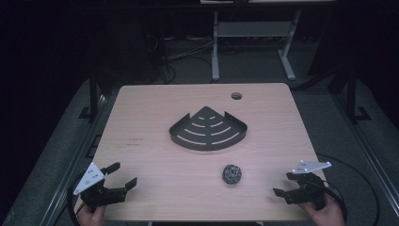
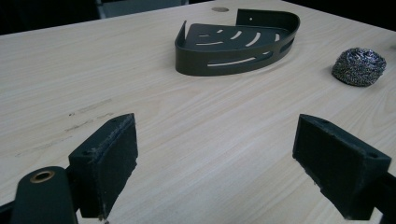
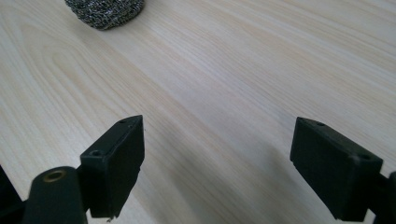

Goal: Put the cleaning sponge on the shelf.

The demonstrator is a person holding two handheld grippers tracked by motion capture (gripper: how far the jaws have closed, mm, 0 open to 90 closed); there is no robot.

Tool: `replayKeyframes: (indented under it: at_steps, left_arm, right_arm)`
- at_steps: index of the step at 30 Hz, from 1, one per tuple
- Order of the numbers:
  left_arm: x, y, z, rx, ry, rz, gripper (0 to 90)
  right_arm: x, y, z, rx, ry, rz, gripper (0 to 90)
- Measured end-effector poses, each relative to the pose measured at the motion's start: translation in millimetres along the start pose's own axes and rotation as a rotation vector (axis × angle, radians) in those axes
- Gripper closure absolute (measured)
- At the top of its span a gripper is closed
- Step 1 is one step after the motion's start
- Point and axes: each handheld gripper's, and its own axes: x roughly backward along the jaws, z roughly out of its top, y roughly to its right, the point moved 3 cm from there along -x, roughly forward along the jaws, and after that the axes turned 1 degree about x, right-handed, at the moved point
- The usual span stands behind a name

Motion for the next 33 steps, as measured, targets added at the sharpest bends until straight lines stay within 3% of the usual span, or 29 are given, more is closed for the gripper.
replayKeyframes:
  at_steps: [26, 33]
  left_arm:
    - [-0.6, 2.9, -0.1, -0.008, -0.004, -0.008, 13.3]
    - [1.8, 1.7, 0.0, 0.001, 0.008, -0.008, 13.3]
  right_arm:
    - [-16.9, -25.8, 16.4, 0.086, -0.033, 0.044, 17.2]
    - [-27.2, -40.0, 25.9, 0.129, -0.055, 0.068, 17.5]
